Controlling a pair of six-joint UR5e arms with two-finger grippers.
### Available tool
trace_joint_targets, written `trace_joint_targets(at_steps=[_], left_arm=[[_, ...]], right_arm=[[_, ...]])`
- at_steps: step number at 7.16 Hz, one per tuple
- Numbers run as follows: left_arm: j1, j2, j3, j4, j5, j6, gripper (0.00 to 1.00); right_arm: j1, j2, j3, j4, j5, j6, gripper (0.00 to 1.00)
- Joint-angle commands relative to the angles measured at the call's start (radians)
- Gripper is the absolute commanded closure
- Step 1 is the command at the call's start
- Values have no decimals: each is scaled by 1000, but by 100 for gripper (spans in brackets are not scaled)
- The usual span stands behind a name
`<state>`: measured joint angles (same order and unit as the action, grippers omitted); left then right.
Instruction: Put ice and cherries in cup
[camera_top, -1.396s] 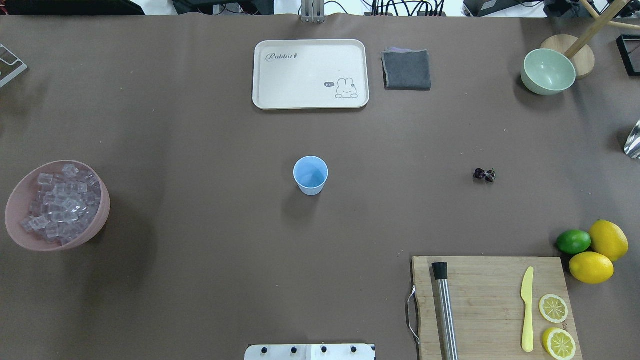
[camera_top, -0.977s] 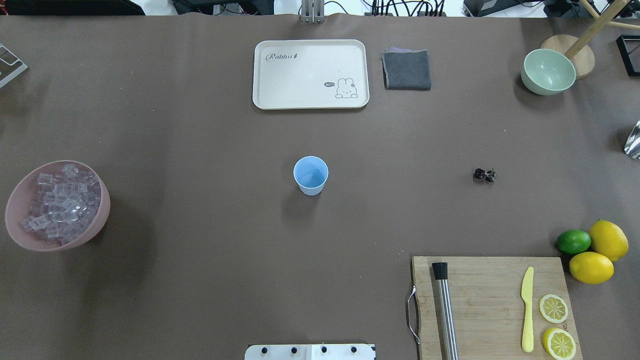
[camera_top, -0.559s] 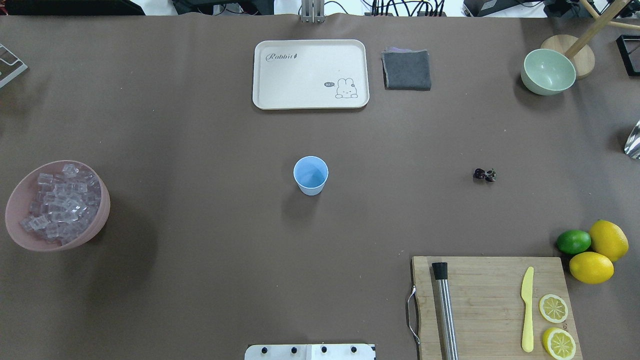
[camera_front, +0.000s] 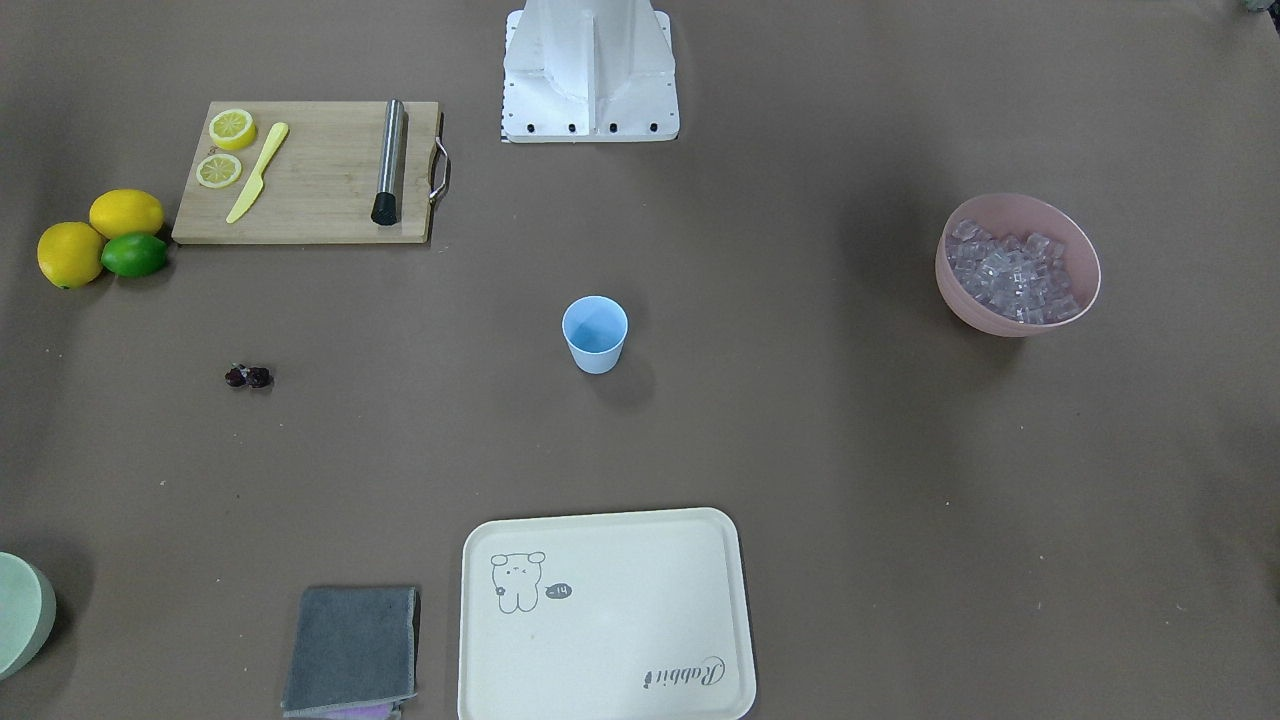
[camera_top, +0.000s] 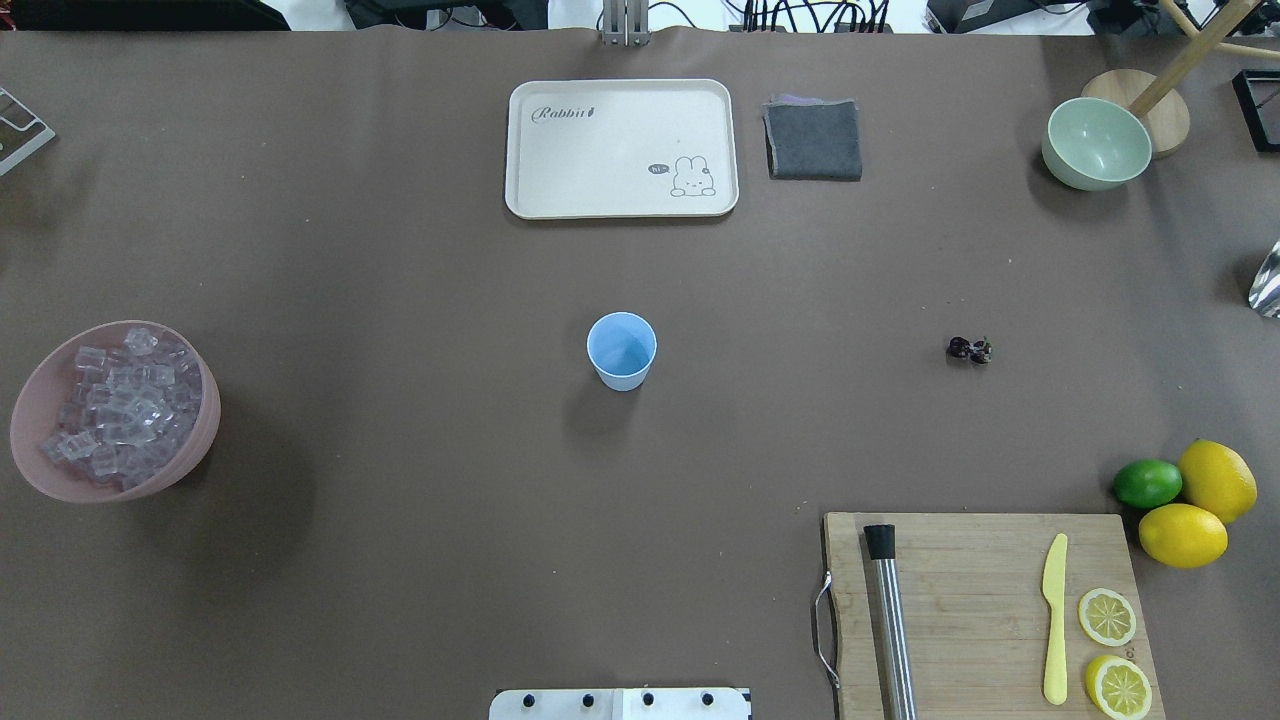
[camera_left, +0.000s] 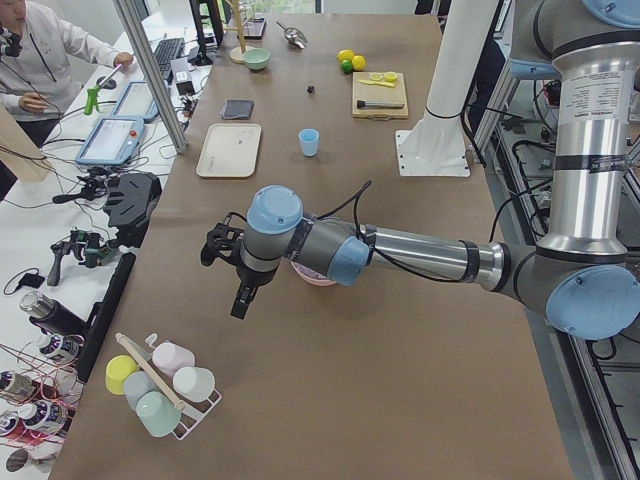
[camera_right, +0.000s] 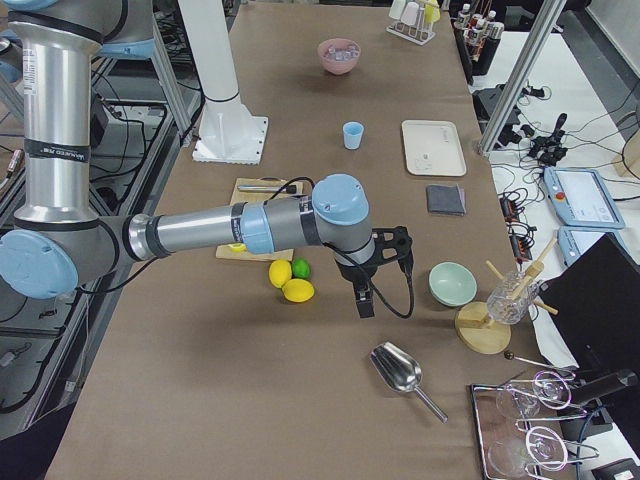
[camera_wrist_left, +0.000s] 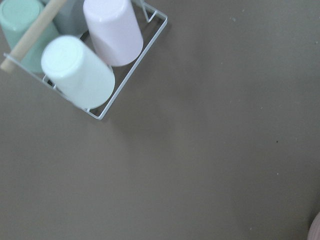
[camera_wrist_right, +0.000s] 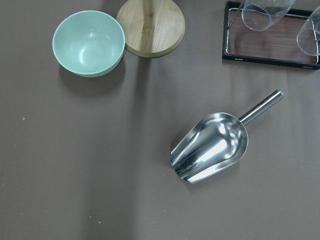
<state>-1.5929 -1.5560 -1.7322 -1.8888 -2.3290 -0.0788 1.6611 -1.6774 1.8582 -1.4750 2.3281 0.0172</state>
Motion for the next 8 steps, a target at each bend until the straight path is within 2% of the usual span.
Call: trace_joint_targets(at_steps=[1, 2, 3, 4, 6, 7, 8], left_arm=[[25, -7, -7, -112, -71, -4, 2], [131, -6, -9, -228, -94, -63, 2], [274, -36, -27, -292, -78, -278, 2], [345, -32, -73, -364, 10, -447, 1], [453, 5, -125, -368, 59, -504, 1], [526, 28, -130, -372, 106, -480, 1], [615, 81, -151, -374, 197, -422, 2]], right_arm=[[3, -51, -25, 198, 10, 13, 0], [2, -60, -21, 214, 61, 118, 0], [-35, -48, -7, 216, 101, 283, 0], [-91, -42, 25, 214, 93, 402, 0], [-205, 2, 41, 214, -7, 579, 0], [-254, 2, 47, 214, -68, 581, 0], [-279, 2, 47, 214, -96, 581, 0]])
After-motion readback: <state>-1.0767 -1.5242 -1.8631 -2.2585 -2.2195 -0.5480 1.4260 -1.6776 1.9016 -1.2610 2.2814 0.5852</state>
